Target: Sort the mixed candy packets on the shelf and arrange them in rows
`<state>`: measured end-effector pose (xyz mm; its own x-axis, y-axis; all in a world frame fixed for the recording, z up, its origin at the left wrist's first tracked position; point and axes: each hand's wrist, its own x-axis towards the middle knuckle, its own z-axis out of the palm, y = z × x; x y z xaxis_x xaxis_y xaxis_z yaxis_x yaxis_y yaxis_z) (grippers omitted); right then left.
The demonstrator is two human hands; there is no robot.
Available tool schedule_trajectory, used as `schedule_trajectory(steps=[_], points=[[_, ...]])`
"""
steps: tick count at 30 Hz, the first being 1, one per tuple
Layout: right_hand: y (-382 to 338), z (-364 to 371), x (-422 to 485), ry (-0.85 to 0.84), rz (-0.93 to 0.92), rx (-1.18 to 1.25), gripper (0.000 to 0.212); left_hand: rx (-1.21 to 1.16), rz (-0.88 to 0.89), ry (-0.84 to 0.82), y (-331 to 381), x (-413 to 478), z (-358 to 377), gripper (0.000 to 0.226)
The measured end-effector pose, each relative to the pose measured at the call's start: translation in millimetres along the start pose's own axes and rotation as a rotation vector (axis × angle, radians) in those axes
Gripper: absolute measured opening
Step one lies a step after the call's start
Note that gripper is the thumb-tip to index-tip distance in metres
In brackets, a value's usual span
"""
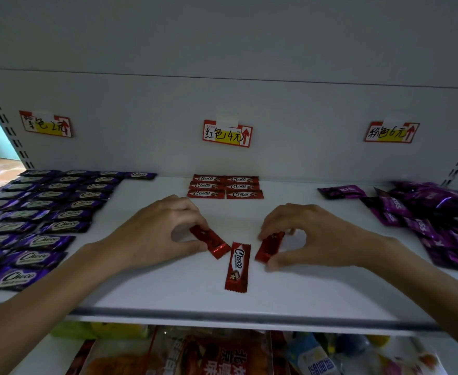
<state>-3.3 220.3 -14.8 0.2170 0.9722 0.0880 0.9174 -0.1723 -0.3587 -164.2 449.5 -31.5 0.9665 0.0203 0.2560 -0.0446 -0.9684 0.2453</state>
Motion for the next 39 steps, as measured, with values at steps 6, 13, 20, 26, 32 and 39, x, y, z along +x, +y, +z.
schedule_trajectory(steps=[6,13,20,26,32,39], points=[[-10,4,4,0.170,-0.071,-0.221,0.022,0.255,0.151,0.144,7,7,5,0.043],[-9,3,18,0.432,0.151,0.281,0.029,-0.628,-0.366,0.263,22,19,-4,0.006],[-2,14,29,0.408,0.199,0.101,0.006,-0.385,-0.387,0.230,15,12,-3,0.016],[8,11,25,0.411,0.184,-0.013,0.008,0.034,-0.145,0.282,5,4,-3,0.025],[-1,11,27,0.224,0.088,-0.087,0.015,0.056,0.060,0.115,4,6,5,0.018],[0,9,36,0.233,0.168,-0.081,0.021,0.138,-0.013,0.140,-9,7,7,0.030]])
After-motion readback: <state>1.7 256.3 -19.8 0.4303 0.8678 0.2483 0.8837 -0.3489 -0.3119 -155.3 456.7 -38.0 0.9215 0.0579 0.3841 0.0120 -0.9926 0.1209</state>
